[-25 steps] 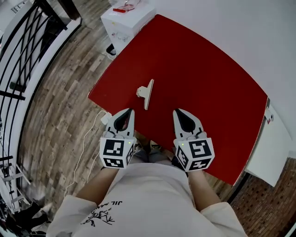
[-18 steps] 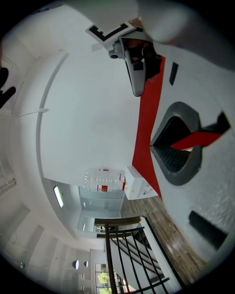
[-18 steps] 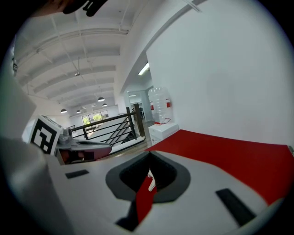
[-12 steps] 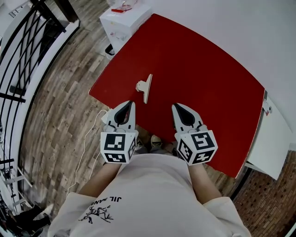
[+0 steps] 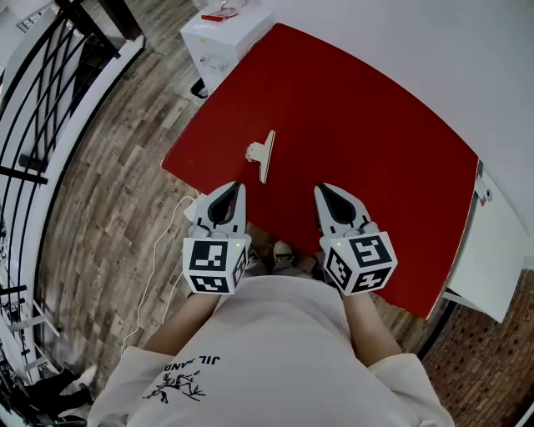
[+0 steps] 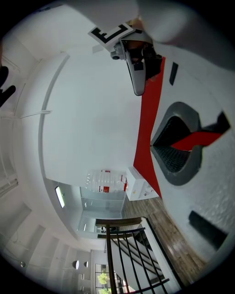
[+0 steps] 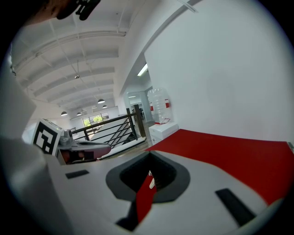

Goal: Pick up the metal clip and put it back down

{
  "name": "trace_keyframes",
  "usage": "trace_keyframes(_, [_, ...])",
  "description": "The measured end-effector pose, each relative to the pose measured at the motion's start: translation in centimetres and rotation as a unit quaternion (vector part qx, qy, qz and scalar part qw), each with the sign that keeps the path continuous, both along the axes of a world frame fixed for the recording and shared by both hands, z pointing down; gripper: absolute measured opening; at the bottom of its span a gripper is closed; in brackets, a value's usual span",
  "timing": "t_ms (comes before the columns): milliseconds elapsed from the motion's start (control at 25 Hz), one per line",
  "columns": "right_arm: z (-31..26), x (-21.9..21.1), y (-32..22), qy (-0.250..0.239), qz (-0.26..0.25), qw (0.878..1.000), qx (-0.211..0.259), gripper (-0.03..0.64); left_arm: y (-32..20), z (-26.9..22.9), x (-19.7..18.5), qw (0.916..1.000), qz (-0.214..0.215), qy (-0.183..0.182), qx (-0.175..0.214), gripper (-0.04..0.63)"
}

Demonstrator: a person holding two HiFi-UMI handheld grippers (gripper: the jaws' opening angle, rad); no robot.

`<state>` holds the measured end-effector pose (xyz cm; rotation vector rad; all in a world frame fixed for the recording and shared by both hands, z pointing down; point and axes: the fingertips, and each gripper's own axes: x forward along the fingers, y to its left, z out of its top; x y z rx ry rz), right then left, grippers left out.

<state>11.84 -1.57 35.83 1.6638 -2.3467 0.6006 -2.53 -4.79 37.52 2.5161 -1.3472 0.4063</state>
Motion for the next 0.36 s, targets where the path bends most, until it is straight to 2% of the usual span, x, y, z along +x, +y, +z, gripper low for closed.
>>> trace_keyframes(360, [0.19, -0.21, 0.84, 0.002, -0.003, 1.000, 0.001, 0.005, 0.86, 0.15, -0.26, 1.0000, -0.002, 0.003, -0.003, 0.006])
